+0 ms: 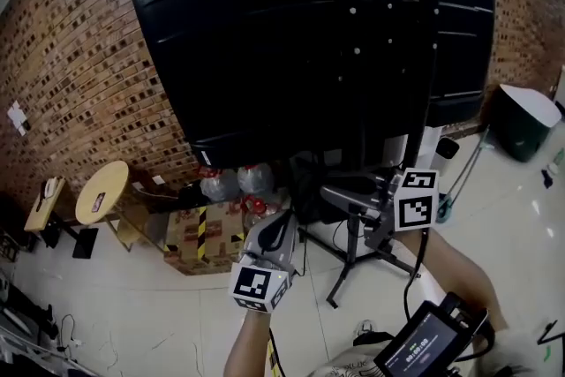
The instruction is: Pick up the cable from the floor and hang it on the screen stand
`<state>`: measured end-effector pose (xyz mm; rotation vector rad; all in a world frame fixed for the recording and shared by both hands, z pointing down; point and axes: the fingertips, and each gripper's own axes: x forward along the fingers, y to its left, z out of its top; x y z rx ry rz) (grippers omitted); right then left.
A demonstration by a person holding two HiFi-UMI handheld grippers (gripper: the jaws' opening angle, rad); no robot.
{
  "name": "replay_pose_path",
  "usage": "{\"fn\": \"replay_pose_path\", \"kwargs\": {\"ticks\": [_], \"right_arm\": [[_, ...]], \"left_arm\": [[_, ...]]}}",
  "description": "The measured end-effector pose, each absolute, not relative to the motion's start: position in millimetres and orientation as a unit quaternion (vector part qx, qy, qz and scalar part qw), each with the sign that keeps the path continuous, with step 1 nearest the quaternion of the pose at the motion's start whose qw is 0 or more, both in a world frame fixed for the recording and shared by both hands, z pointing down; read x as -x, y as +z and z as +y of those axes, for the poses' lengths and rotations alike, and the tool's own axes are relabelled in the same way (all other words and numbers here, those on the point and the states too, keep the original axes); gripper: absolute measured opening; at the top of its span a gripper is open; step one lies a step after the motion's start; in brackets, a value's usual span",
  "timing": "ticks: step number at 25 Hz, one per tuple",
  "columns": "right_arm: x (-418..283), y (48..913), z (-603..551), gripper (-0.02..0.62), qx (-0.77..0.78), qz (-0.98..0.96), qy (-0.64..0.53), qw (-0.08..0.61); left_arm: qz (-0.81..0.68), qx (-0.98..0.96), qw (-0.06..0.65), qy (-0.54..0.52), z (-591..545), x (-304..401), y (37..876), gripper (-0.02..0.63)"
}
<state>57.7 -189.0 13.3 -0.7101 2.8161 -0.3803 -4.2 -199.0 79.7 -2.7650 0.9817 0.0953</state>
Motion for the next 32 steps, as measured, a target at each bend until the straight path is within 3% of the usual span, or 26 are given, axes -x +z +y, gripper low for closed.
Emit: {"fn": "replay_pose_path", "kwargs": {"ticks": [8,23,32], "right_arm": [[-114,-86,-294,0.052,0.193,0.971,-0.085,0.11],[-120,-128,-301,0.052,0.271,0.96,0.013,0.07],[-130,-252,-320,0.052,0.36,0.922,0.139,-0.005]], "left_arm": [[0.358,0.918,0.151,0.076,-285,-64,-6,0.02],[0.337,0.913,0.201,0.109,-305,-72,-111,0.02],[0.317,0.903,0.255,0.14,-297,-89,-179,0.02]]}}
